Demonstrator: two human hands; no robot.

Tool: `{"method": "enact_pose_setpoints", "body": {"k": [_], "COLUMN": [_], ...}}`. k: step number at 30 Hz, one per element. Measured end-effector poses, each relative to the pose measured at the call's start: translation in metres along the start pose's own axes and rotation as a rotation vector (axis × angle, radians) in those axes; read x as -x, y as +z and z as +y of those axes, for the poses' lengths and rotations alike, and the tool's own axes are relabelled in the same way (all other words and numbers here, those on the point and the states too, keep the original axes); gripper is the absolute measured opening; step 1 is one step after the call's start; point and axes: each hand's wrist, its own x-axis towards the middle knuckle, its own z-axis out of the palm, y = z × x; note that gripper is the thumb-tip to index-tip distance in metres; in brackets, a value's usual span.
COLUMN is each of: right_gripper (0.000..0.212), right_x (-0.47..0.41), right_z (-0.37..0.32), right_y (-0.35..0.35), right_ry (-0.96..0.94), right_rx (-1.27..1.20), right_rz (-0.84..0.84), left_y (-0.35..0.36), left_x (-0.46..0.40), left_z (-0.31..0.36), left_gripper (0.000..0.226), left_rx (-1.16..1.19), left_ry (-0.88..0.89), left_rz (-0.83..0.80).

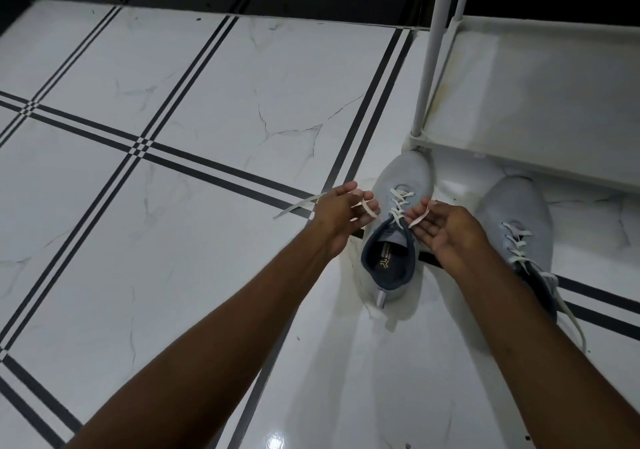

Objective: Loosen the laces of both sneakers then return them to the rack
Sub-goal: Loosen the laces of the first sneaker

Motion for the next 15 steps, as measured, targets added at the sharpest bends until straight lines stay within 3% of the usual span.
{"method": "enact_pose_setpoints", "body": {"k": [4,8,15], "right_gripper": [0.017,0.024,0.025], "right_x": [-0.010,-0.023,-0.011], "right_z": [0.005,0.009,0.012], "right_y": [-0.002,-0.011,-0.009], "right_ry": [0.016,0.051,-0.140], "right_rx": [-0.013,-0.013,0.269], "right_rz": [0.050,0.151,0.206], "left_y": [0.003,-0.019,-0.033], "left_x": [-0.004,-0.007,-0.001], "left_z": [-0.004,-0.008,-0.013], "left_gripper": [0.015,0.021,0.015], "left_rx": [-0.167,-0.245,-0.265], "left_ry": [-0.018,-0.070,-0.027], "left_rz": [-0.038,-0.071,-0.058]}}
